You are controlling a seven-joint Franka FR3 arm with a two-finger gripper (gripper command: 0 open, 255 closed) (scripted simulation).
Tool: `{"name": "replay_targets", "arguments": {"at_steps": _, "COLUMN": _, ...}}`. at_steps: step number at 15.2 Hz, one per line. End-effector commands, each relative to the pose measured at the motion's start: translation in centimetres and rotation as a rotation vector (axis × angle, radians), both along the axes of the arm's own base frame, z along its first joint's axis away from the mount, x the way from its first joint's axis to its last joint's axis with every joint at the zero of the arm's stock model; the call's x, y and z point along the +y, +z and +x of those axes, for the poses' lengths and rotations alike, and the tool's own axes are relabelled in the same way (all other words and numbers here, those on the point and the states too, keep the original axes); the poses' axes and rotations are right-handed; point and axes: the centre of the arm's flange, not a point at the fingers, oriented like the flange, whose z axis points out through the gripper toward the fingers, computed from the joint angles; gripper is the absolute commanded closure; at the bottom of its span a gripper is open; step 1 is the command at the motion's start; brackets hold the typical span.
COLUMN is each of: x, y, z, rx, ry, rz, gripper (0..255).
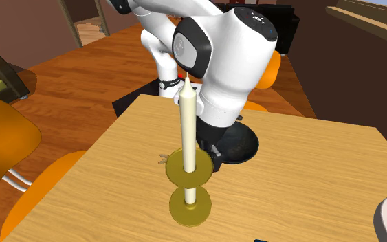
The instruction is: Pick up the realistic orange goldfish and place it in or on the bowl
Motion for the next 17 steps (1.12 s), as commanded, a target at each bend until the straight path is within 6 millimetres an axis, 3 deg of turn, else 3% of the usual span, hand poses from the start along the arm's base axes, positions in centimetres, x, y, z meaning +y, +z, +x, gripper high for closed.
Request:
{"name": "replay_targets", "arguments": {"at_steps": 1, "x": -0.6, "y": -0.5, "z": 0.5, "rx": 0.002, "ry": -0.012, "rz": -0.008, "gripper": 0}}
{"name": "replay_targets", "arguments": {"at_steps": 3, "x": -0.6, "y": -0.5, "z": 0.5, "rx": 0.002, "ry": -0.012, "rz": -0.008, "gripper": 0}}
{"name": "replay_targets", "arguments": {"at_steps": 4, "x": -0.7, "y": -0.5, "z": 0.5, "rx": 0.002, "ry": -0.012, "rz": -0.008, "gripper": 255}}
{"name": "replay_targets", "arguments": {"at_steps": 13, "x": -0.6, "y": -0.5, "z": 0.5, "rx": 0.002, "ry": -0.013, "rz": -0.008, "gripper": 255}}
{"name": "replay_targets", "arguments": {"at_steps": 17, "x": -0.6, "y": 1.6, "z": 0.5, "rx": 0.002, "ry": -0.012, "rz": -0.008, "gripper": 255}}
